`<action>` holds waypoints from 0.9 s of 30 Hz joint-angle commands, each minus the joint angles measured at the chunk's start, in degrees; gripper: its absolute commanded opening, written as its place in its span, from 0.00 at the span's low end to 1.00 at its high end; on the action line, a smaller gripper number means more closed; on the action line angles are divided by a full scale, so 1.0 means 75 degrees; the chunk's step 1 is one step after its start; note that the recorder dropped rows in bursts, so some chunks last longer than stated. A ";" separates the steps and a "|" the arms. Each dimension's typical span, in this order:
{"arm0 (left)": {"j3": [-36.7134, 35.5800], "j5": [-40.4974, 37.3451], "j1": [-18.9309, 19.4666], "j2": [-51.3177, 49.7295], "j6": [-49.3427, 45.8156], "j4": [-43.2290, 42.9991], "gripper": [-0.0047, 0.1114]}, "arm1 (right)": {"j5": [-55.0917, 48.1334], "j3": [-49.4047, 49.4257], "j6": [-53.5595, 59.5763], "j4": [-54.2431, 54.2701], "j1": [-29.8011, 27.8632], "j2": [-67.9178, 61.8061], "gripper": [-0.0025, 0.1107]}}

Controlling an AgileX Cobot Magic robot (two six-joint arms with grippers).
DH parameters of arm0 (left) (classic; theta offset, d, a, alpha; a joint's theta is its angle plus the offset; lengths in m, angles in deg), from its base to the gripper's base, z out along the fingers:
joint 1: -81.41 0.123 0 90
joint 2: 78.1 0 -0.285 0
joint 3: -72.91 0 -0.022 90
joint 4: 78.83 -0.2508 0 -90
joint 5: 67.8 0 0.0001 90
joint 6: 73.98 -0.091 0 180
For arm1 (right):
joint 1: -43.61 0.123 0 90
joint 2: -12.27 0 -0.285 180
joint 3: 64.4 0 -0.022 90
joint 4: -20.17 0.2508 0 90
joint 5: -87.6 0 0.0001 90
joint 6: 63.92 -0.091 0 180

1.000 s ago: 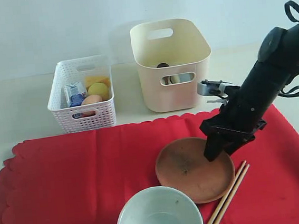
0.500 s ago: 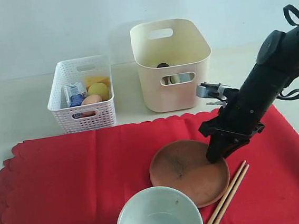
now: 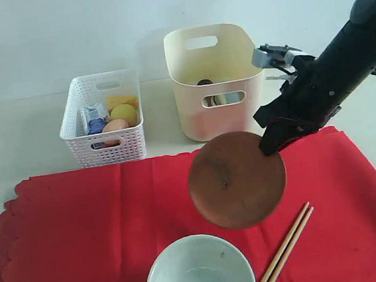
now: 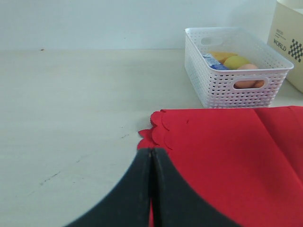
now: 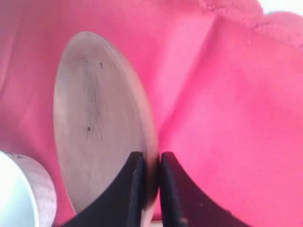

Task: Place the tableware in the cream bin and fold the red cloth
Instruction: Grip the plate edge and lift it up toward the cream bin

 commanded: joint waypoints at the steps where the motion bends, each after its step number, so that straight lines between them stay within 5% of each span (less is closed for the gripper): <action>1: -0.0027 0.0074 0.0015 0.0048 0.0008 0.0047 0.04 | -0.0082 -0.0015 -0.0098 0.0134 -0.0006 0.0482 0.02; 12: -0.0027 0.0074 0.0015 0.0048 0.0008 0.0047 0.04 | -0.0201 -0.0206 -0.0143 0.0193 -0.0006 0.1178 0.02; 27: -0.0027 0.0074 0.0015 0.0048 0.0008 0.0047 0.04 | -0.0552 -0.2255 -0.0585 0.0704 -0.0006 0.1161 0.02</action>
